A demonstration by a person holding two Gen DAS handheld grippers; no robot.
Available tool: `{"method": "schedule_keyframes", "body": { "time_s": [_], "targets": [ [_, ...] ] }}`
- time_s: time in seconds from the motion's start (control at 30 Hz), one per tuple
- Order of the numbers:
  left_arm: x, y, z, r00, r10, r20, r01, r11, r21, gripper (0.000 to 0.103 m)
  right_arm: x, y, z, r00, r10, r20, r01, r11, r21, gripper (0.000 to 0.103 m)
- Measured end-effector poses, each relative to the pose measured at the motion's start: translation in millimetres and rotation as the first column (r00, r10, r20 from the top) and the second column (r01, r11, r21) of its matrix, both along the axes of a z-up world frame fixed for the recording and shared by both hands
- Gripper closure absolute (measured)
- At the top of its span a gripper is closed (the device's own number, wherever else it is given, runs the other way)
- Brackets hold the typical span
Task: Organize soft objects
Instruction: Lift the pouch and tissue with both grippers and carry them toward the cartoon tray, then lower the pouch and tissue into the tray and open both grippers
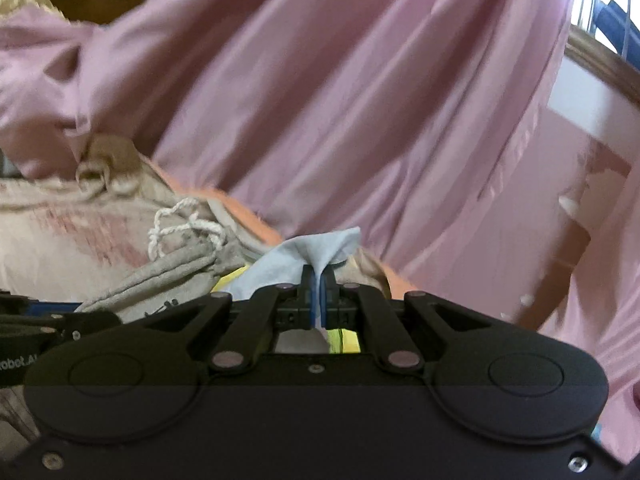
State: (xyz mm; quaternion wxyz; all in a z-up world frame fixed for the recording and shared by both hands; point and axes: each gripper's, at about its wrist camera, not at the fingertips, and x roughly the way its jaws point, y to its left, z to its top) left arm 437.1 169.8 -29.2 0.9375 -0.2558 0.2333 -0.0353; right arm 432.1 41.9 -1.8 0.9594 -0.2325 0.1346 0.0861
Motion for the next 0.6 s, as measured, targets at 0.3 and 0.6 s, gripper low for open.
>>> {"method": "schedule_keyframes", "body": {
  "time_s": [0.3, 0.6],
  "targets": [
    [8, -2, -14, 0.996, -0.018, -0.085, 0.019, 1.000, 0.006, 0.085, 13, -28, -47, 0.982, -0.091, -0.164, 0.094, 0.995, 0.013, 0.103],
    [11, -2, -13, 0.996, -0.034, -0.088, 0.031, 0.999, -0.033, 0.074, 6, -52, -61, 0.972, -0.098, -0.214, 0.113, 0.992, 0.058, 0.094]
  ]
}}
